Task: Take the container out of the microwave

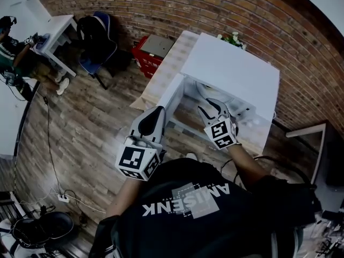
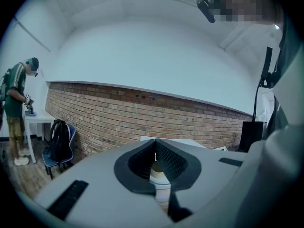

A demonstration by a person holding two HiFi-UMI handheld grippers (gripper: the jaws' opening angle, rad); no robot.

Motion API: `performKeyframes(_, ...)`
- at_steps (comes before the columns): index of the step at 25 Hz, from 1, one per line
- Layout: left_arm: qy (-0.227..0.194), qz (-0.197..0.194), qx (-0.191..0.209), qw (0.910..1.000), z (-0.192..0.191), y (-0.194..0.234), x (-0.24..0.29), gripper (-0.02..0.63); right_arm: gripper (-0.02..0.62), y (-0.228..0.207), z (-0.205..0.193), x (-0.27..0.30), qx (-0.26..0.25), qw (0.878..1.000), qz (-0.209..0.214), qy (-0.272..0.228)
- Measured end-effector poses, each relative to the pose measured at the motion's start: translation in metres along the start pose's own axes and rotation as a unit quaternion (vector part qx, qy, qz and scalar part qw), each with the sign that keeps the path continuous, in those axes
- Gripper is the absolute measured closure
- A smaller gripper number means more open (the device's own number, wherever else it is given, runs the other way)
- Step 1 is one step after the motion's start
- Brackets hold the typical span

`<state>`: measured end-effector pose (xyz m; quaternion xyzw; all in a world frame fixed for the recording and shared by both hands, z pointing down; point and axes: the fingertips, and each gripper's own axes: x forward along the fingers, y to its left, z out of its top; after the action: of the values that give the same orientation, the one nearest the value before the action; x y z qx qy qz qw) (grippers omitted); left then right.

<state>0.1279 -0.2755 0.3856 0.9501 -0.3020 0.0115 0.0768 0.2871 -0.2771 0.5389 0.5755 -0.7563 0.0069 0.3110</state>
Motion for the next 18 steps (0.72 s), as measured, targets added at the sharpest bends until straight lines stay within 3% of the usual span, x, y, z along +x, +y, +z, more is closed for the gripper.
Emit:
performKeyframes(6,0.004,0.024,0.002,0.9997,-0.004,-0.001,0.001,0.594,0.390,-0.006,-0.034,0.025,-0.050,0.998,0.003,0.033)
performKeyframes(18,-0.004,0.078,0.016,0.9968,0.004,0.001,-0.008,0.594,0.388,-0.024,-0.080,0.073,-0.078,0.994,-0.004,0.077)
